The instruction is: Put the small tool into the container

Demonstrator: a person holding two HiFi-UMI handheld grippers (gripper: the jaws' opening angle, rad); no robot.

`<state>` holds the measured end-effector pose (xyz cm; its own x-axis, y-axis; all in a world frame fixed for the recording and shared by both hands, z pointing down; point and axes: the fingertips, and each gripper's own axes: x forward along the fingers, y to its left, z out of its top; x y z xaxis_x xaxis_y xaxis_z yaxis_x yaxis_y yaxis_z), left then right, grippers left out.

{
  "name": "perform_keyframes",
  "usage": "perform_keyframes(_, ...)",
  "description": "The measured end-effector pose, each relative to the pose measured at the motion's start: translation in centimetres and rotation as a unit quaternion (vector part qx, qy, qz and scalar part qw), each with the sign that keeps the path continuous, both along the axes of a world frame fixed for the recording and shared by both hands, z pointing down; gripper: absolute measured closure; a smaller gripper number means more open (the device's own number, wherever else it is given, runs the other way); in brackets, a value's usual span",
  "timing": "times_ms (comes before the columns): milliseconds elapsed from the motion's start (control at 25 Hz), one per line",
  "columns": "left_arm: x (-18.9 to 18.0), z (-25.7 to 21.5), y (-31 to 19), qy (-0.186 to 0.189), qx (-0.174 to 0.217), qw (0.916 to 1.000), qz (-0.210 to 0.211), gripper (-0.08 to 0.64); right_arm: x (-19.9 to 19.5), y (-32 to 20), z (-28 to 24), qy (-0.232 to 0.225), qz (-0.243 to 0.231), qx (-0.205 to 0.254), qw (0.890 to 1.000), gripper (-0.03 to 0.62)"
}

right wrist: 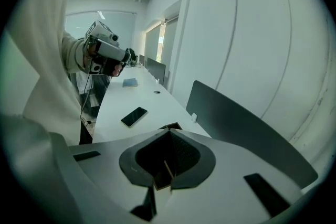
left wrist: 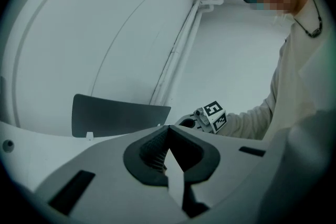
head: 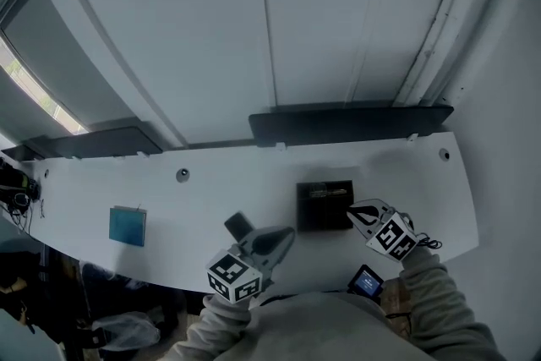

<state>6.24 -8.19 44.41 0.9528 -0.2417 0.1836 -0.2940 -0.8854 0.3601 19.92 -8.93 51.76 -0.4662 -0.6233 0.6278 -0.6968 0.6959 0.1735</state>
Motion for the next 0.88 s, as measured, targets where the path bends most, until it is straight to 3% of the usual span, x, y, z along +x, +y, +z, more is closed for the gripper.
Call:
perform_keyframes(240, 0.6, 0.9, 0.5, -0.018, 0.004, 0.9998, 0.009, 0.558, -0.2, 0.7, -2.2, -0.022, 0.018, 0.02, 0.999, 0.571)
perform_keyframes(440, 1.4, 0.5, -0.7, -0.05, 0.032, 0.9982, -0.002, 0.56, -0.4, 2.5, -6.4, -0.075, 0.029, 0.043, 0.996, 0.571)
perform_keyframes(680, 1.9, -0.8, -1.3, -0.038, 0.041, 0.9984, -0.001, 0.56, 0.6, 3.6, -9.5, -0.091, 0.065, 0.087, 0.99, 0.572)
perform_keyframes(880, 2.7, -0.4, -0.5, -0.035, 0.038, 0.9986, 0.014, 0.56, 0.7, 4.0, -9.3, -0.099, 0.077, 0.086, 0.988, 0.572)
